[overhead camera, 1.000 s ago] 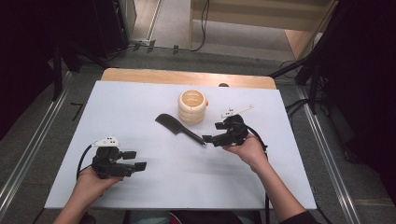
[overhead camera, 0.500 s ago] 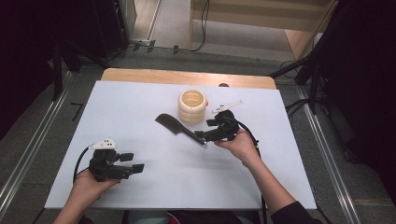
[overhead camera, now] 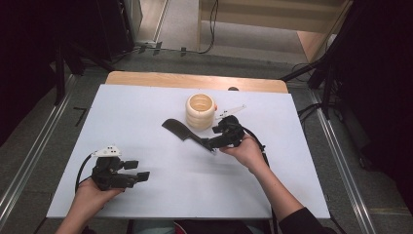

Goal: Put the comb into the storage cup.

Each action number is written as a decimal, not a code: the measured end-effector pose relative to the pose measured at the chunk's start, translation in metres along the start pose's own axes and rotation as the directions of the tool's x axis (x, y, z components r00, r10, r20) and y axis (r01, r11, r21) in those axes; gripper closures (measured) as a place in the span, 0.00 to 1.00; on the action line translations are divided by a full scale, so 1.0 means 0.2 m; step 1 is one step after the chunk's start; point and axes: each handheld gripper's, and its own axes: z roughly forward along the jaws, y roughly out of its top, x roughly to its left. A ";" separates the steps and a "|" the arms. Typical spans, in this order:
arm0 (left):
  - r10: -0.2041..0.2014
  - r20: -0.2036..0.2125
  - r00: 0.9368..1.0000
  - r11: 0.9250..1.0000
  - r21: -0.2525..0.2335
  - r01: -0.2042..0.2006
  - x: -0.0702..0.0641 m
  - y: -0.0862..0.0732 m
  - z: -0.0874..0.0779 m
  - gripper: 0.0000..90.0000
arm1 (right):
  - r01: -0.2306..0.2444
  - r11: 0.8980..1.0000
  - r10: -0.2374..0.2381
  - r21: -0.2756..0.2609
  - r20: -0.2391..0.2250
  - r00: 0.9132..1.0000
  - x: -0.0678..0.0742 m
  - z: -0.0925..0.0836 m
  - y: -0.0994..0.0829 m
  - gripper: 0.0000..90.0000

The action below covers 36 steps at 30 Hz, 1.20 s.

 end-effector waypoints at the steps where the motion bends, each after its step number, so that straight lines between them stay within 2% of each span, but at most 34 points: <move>1: 0.001 0.000 1.000 1.000 0.000 -0.001 0.00 0.00 0.00 0.31 | -0.001 1.000 0.000 0.003 0.002 1.000 0.00 0.00 0.00 0.25; 10: 0.001 0.003 1.000 1.000 0.001 -0.001 0.00 0.00 0.00 0.31 | 0.005 0.999 -0.005 0.045 0.011 1.000 0.00 0.05 -0.01 0.26; 17: -0.002 0.005 1.000 1.000 0.000 0.002 0.00 0.00 0.01 0.31 | 0.003 0.998 -0.004 0.069 0.013 1.000 0.00 0.09 -0.05 0.33; 23: 0.002 0.005 1.000 1.000 0.005 -0.002 0.00 0.01 0.01 0.31 | 0.013 0.994 -0.015 0.107 0.025 1.000 0.00 0.13 -0.07 0.48; 24: 0.001 0.008 1.000 1.000 0.002 -0.001 0.00 0.01 0.01 0.31 | 0.017 0.990 -0.021 0.140 0.027 0.999 0.01 0.14 -0.08 0.57; 25: 0.001 0.008 1.000 1.000 0.002 -0.001 0.00 0.01 0.01 0.31 | 0.017 0.990 -0.021 0.140 0.027 0.999 0.01 0.14 -0.08 0.57; 26: 0.001 0.007 1.000 1.000 0.006 -0.001 0.00 0.01 0.01 0.31 | 0.023 0.987 -0.029 0.162 0.032 0.999 0.01 0.15 -0.09 0.61; 29: 0.005 0.008 1.000 1.000 0.008 -0.006 -0.01 0.01 0.02 0.31 | 0.054 0.986 -0.069 0.160 0.088 0.994 0.04 0.15 -0.10 0.75; 36: 0.003 0.006 1.000 1.000 0.009 -0.003 0.00 0.01 0.02 0.31 | 0.084 0.983 -0.106 0.164 0.129 0.986 0.07 0.16 -0.10 0.77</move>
